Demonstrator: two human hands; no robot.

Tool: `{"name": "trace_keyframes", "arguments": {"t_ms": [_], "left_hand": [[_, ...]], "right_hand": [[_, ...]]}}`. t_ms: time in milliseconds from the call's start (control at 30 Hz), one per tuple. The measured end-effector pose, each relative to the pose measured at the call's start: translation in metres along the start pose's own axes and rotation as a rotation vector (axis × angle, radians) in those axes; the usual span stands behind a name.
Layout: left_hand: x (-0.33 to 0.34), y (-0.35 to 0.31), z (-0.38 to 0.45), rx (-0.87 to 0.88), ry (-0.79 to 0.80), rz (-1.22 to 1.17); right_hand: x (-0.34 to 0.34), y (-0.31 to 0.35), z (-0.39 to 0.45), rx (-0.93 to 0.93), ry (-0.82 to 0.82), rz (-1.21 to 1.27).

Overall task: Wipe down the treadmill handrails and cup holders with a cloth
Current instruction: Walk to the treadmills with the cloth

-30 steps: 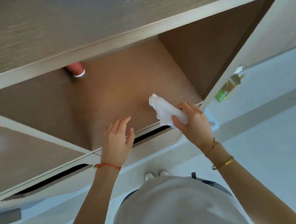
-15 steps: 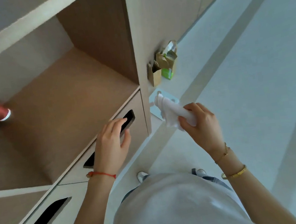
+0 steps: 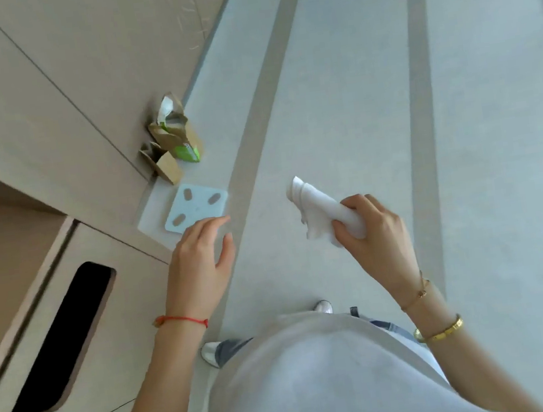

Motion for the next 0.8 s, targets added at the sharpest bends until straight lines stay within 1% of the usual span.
{"name": "trace_keyframes", "arguments": {"t_ms": [133,267,533,800], "left_hand": [[0.048,-0.069,0.029,0.106,0.066,-0.021],[0.086,-0.131,0.057,0.241,0.141,-0.022],[0.166,-0.228,0.123,0.456,0.303,-0.020],[0.266,-0.341,0.218,0.627,0.430,-0.018]], "right_hand": [[-0.052,-0.063,-0.015,0.108,-0.052,-0.018],[-0.095,-0.111,-0.025,0.208,-0.129,-0.012],[-0.153,-0.203,-0.038,0.443,-0.326,-0.031],[-0.220,-0.309,-0.008,0.662,-0.507,-0.056]]}}
Point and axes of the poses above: each hand's wrist, its own z-axis towards the middle knuckle, its own x-axis out of the palm, y = z × x, the point moved 7 cm from there along z, towards the middle knuckle, and after that the axes turned 4 degrees about y, right-handed, at the moved point
